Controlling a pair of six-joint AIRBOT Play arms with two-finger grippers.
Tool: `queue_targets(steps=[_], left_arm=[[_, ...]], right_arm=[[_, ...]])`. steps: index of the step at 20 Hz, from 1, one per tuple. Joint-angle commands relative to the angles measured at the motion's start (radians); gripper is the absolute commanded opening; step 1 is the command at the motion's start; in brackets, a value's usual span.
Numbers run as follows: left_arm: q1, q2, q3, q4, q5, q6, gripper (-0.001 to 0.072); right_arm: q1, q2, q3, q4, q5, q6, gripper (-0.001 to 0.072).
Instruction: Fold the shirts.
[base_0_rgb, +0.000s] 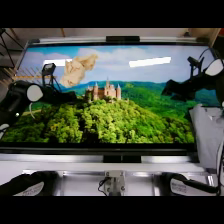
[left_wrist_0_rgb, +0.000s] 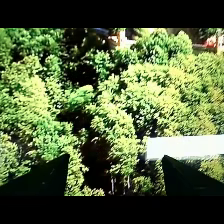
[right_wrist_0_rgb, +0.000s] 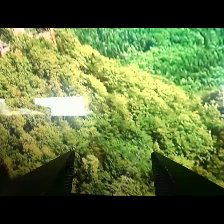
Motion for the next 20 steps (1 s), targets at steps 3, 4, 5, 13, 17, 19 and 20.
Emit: queue_targets(steps=[3,4,5,13,17,19,20], left_arm=[[0.003,-0.013,0.001,-0.03,0.33,-0.045,0.072],[0.01,-0.026,0.003,-0.03,0.404,-0.045,0.0719],[0.024,-0.056,0.016,-0.013,0.465,-0.042,0.059],[0.286,-0.689,0.679,-0.035,0.075,-0.01,0.0674],[0.312,-0.863,0.855,-0.15,0.039,-0.01,0.0674],[0.305,-0.892,0.854,-0.206,0.097,-0.01,0.0672],[0.299,-0.905,0.854,-0.22,0.114,-0.011,0.0671]], right_arm=[[0.0,0.0,0.0,0.004,-0.039,0.0,0.0585],[0.0,0.0,0.0,0.004,-0.038,0.0,0.0585],[0.0,0.0,0.0,0.004,-0.04,0.0,0.0585],[0.0,0.0,0.0,0.027,-0.048,0.001,0.0585],[0.021,-0.001,-0.001,0.015,-0.05,0.0,0.0585],[0.035,-0.002,-0.001,0.003,-0.052,0.0,0.0585],[0.046,-0.002,-0.001,-0.01,-0.053,0.0,0.0585]])
